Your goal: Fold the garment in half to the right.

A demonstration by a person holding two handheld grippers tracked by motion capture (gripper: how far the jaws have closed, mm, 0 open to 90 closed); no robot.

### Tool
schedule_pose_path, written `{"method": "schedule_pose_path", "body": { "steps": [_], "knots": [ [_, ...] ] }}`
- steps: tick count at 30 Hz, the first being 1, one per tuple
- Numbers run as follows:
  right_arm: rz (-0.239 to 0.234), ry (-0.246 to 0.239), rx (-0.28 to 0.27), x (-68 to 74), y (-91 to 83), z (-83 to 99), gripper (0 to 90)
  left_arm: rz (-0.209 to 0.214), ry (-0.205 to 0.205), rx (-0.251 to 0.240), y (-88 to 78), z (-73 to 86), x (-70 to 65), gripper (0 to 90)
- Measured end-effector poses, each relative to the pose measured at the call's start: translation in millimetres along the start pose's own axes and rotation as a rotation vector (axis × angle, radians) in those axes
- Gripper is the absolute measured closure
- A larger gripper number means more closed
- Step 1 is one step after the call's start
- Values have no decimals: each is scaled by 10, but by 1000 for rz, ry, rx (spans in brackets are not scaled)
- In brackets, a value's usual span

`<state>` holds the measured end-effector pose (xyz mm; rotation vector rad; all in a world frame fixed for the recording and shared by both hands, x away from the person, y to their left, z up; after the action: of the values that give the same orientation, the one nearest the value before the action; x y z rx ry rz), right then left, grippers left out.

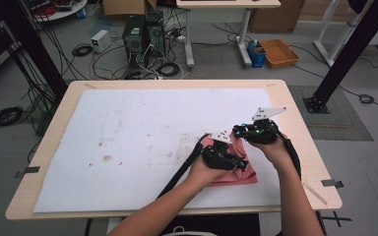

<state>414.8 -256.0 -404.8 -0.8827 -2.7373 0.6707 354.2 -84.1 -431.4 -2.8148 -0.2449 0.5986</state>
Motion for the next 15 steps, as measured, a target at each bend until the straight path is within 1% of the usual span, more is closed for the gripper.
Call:
{"method": "schedule_pose_path", "body": {
  "steps": [1, 3, 4, 6, 7, 8, 10, 13, 15],
  "knots": [
    [12, 17, -2, -36, -15, 9, 649, -23, 20, -5, -5, -2, -8, 615],
    [49, 56, -21, -81, -53, 13, 503, -82, 64, -6, -71, -6, -22, 480],
    [68, 67, -38, -93, -74, 3, 477, -95, 66, -13, -107, -7, -26, 430],
    [72, 63, -51, -90, -77, -14, 454, -115, 77, -26, -246, -10, -17, 424],
    [77, 57, -49, -84, -62, -21, 434, -134, 82, -30, -319, -7, -10, 408],
    [78, 60, -33, -71, -43, -29, 422, -154, 93, -28, -376, 0, -5, 392],
    [73, 52, -22, -46, -7, -45, 416, -192, 108, -32, -540, 29, 16, 380],
    [66, 34, -5, 15, 66, -81, 404, -248, 113, -35, -818, 100, 64, 366],
    [55, 14, 6, 64, 138, -107, 407, -282, 97, -43, -1009, 157, 99, 366]
  ]
}}
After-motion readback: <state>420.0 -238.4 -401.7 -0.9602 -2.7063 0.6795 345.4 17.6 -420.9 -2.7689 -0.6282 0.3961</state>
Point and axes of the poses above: each handheld gripper's, and its own axes: y roughly forward along the jaws, z roughly out of its underside, x roughly to its left, the point moved 2 cm from there along y, roughly forward along the jaws, and after that the axes turned 7 degrees about -x, right-handed, at the moved point
